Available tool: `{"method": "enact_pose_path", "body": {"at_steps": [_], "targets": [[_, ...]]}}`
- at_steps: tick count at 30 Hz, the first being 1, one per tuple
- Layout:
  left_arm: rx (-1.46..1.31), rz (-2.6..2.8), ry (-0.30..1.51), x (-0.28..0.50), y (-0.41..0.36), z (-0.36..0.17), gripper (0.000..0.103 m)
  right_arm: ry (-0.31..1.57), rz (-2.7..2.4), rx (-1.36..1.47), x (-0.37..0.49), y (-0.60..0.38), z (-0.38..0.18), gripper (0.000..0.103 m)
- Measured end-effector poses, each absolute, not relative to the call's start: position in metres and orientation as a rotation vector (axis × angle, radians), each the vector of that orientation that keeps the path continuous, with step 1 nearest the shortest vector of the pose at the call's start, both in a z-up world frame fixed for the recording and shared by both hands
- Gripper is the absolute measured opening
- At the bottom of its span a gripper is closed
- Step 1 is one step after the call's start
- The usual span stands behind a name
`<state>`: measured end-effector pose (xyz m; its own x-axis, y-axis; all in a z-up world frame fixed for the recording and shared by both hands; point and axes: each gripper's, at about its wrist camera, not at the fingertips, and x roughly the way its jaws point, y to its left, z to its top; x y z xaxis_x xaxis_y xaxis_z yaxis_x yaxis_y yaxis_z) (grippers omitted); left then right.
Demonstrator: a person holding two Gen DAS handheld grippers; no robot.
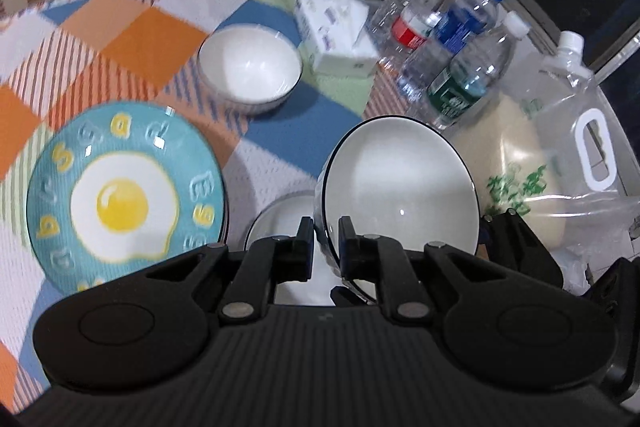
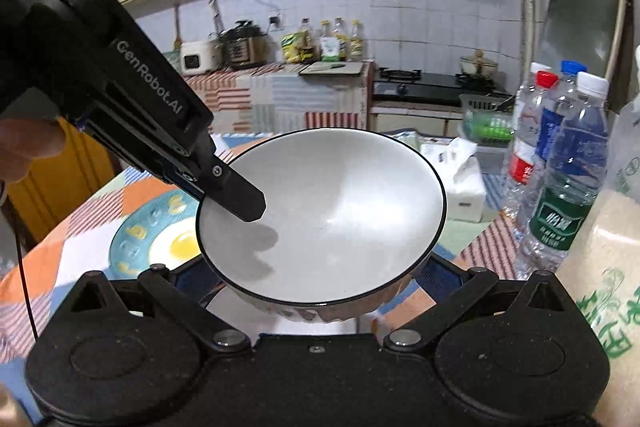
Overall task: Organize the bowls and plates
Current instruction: 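Carry the held bowl and lower it into the white bowl beside the bottles, then lift the two nested white bowls with the right gripper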
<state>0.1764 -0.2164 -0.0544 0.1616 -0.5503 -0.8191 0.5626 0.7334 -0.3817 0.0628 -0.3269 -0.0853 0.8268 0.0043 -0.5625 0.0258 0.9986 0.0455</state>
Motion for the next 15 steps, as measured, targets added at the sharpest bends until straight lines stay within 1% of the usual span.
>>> {"method": "enact_pose_path", "body": {"at_steps": [5,15], "targets": [[0.016,-0.755,1.216,0.176,-0.212,-0.071,0.01,0.647,0.027,0.062,0.058,-0.32,-0.095,0.103],[0.098,-0.682,1.238,0.169,-0.211,-0.088,0.01,0.716,0.085,0.066,0.057,-0.31,-0.11,0.103]]}}
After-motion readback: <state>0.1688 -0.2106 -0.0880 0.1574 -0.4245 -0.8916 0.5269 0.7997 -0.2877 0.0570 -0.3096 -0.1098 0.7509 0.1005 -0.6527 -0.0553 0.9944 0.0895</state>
